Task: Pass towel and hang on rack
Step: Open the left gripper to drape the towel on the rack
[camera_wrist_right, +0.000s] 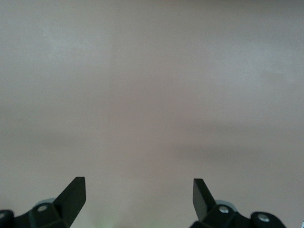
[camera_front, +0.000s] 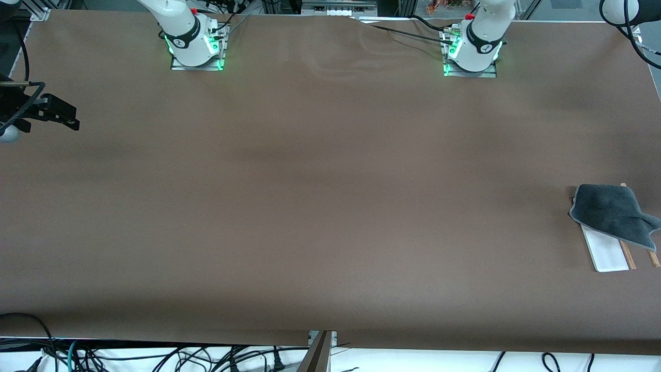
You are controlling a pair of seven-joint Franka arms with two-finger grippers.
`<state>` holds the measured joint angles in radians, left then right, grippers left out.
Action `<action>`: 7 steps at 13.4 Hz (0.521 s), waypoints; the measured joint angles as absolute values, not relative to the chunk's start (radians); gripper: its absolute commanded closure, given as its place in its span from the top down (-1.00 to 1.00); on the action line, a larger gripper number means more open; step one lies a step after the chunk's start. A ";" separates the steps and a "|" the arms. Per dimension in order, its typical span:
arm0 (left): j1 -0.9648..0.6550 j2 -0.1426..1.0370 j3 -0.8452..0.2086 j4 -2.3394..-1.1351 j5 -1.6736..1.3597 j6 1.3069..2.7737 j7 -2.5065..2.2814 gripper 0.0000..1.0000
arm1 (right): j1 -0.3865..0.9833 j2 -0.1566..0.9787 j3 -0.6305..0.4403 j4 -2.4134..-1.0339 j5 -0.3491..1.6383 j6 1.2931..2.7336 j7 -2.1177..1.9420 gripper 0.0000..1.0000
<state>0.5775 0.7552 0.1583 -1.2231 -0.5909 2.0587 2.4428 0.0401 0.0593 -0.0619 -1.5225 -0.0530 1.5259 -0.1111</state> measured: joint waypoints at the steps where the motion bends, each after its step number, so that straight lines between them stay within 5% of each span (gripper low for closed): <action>1: 0.569 0.738 0.157 -1.222 -0.591 2.059 2.443 1.00 | 0.040 0.059 -0.062 -1.522 -0.053 1.526 -0.111 1.00; 7: 0.498 0.576 0.159 -1.244 -0.562 1.939 2.230 1.00 | 0.040 0.060 -0.062 -1.522 -0.053 1.526 -0.111 1.00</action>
<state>0.4977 0.5764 0.1588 -1.2439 -0.5623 1.9389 2.2304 0.0401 0.0596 -0.0615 -1.5225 -0.0530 1.5259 -0.1111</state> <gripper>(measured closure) 0.000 0.000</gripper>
